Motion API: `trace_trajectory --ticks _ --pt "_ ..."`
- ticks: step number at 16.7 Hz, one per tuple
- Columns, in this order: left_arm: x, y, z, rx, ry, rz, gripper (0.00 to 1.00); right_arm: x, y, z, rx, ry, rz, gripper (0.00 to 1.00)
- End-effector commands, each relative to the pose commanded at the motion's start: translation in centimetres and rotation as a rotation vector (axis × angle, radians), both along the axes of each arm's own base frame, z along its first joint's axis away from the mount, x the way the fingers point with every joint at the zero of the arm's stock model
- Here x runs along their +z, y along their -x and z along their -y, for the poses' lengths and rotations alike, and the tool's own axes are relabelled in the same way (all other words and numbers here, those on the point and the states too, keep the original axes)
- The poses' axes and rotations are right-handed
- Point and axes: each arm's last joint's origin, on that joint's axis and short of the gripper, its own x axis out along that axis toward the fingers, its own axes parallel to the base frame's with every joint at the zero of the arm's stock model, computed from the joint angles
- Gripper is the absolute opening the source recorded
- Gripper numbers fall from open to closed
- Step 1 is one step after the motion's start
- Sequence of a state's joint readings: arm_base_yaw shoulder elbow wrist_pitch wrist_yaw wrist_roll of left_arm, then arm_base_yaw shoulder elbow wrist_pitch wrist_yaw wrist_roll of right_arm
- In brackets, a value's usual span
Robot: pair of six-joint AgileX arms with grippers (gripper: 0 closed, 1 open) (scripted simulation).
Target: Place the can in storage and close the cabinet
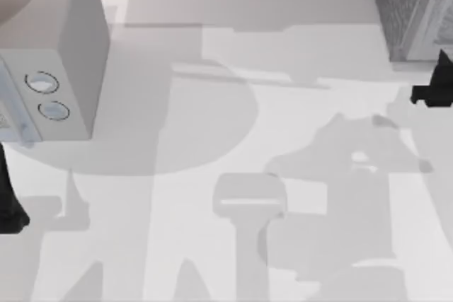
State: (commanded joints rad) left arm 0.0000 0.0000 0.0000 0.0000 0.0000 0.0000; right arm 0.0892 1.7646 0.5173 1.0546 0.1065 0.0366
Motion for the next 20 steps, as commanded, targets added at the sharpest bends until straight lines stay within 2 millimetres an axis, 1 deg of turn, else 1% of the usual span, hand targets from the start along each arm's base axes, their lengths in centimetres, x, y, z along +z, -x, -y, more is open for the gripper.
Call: trace_trajectory --ticks 5,8,10,15,16,18,20 --pt "0.0 0.0 0.0 0.000 0.000 0.000 1.00 4.0 0.8 0.1 -0.004 0.001 -0.006 0.00" --pt "0.0 0.0 0.0 0.000 0.000 0.000 1.00 5.5 1.3 0.2 -0.006 0.001 -0.005 0.00" --pt "0.0 0.0 0.0 0.000 0.000 0.000 1.00 5.9 1.5 0.2 -0.007 0.001 -0.004 0.00" --pt "0.0 0.0 0.0 0.000 0.000 0.000 1.00 5.7 1.5 0.2 -0.006 0.000 -0.009 0.00" --pt "0.0 0.0 0.0 0.000 0.000 0.000 1.00 6.0 1.6 0.2 -0.005 -0.002 0.001 0.00" --pt "0.0 0.0 0.0 0.000 0.000 0.000 1.00 6.9 2.2 0.3 -0.002 -0.005 0.028 0.00" --pt "0.0 0.0 0.0 0.000 0.000 0.000 1.00 7.8 3.5 0.5 0.001 -0.007 0.048 0.00"
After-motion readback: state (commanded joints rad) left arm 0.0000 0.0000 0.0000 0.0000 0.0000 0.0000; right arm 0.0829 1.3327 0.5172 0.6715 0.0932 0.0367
